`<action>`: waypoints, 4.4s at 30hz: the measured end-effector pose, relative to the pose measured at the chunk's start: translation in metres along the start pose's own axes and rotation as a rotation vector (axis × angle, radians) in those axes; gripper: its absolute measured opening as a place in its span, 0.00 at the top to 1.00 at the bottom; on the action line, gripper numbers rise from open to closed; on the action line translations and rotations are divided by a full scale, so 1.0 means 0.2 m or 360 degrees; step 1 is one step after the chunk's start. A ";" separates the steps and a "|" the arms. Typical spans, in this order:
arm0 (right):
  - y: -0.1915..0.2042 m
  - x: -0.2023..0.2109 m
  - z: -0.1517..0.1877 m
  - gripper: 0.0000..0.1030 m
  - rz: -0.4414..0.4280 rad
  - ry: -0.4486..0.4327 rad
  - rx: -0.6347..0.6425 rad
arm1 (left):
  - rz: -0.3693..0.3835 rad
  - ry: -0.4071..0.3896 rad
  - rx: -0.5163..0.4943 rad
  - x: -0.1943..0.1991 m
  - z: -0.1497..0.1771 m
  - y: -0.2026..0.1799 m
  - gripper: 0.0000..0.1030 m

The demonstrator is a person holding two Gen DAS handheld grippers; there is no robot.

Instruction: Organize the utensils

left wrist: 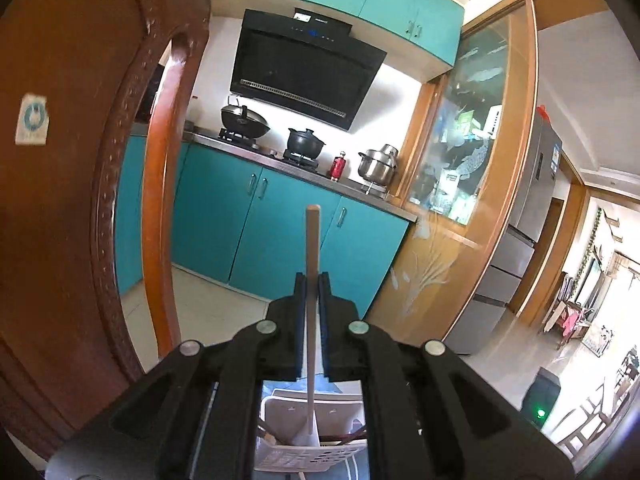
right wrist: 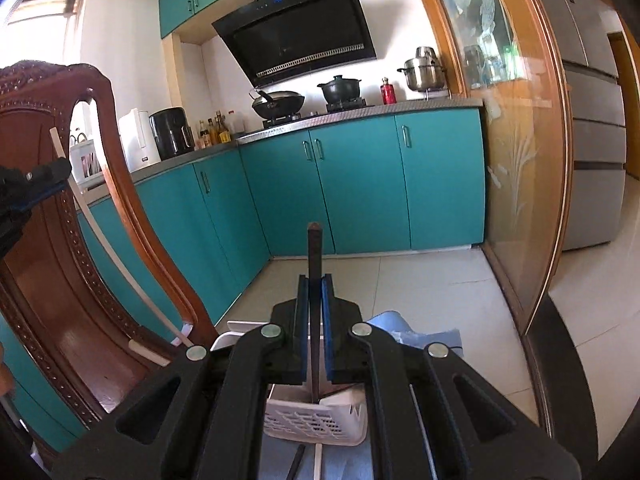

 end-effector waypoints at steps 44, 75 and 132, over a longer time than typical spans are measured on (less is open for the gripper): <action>0.05 -0.11 1.18 0.67 -0.0053 0.1030 -0.0016 | -0.0069 0.0293 -0.0433 -0.02 0.64 -0.14 0.83; -0.46 0.02 1.17 0.83 0.0186 0.0947 -0.0649 | -0.0277 0.1218 -0.0530 -0.22 1.59 0.08 0.49; -0.30 0.00 1.20 0.77 0.0178 0.0971 -0.0323 | -0.0357 0.1381 -0.0472 -0.27 1.75 0.25 0.26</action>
Point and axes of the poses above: each gripper's, at about its wrist camera, not at the fingertips, and x roughly against the way its jaws point, y to its left, z to its underside, the point moved 10 cm from there along -x, roughly the way its jaws point, and after that the axes turned 3 degrees about -z, right-handed, at the moved point
